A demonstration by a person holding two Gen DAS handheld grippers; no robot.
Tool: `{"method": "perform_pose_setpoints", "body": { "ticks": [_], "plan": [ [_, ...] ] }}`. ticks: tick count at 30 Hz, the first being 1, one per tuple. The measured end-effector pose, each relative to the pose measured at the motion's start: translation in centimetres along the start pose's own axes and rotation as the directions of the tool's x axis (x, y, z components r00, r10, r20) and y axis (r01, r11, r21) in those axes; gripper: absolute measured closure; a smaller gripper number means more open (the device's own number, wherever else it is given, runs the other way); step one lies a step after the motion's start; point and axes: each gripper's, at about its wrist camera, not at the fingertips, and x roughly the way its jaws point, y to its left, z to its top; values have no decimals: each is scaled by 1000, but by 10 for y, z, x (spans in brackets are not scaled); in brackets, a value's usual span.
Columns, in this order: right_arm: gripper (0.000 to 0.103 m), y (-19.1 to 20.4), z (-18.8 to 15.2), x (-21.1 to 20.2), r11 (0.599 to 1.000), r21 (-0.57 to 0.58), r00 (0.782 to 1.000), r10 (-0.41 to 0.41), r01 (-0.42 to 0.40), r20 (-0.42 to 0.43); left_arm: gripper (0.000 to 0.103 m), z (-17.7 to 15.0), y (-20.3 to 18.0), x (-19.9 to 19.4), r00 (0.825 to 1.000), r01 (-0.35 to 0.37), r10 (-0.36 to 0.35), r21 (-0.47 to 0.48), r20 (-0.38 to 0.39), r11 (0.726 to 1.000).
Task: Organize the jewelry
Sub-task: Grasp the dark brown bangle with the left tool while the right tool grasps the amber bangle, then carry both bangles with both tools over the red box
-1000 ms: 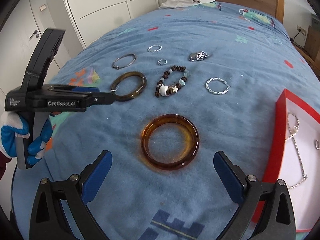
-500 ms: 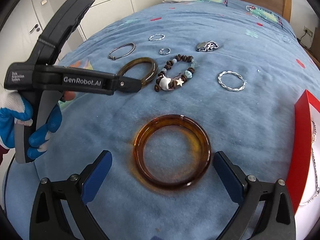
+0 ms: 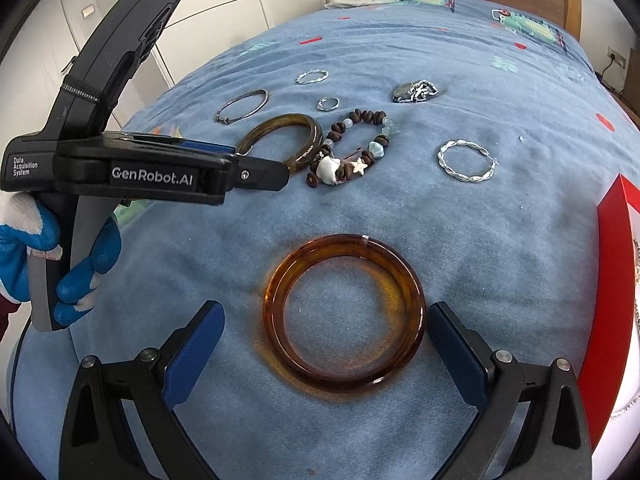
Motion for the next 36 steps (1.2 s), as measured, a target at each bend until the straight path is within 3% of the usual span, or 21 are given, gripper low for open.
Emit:
{"method": "perform_pose_setpoints", "body": {
  "ticks": [16,20,36],
  "plan": [
    [3,-1,-1,0,1000,6,1000,6,-6,3,30,31,2,23,999,-28,30,103,-18,994],
    [25,-3,-1,-1,999,7,999,-39,39,8,30,33,6,24,1000,-10,11,84,-6,996],
    [26,2,0,-24,1000,4,998,-5,4,55,32,14,14,-12,994,-36,33,25,100,999]
  ]
}}
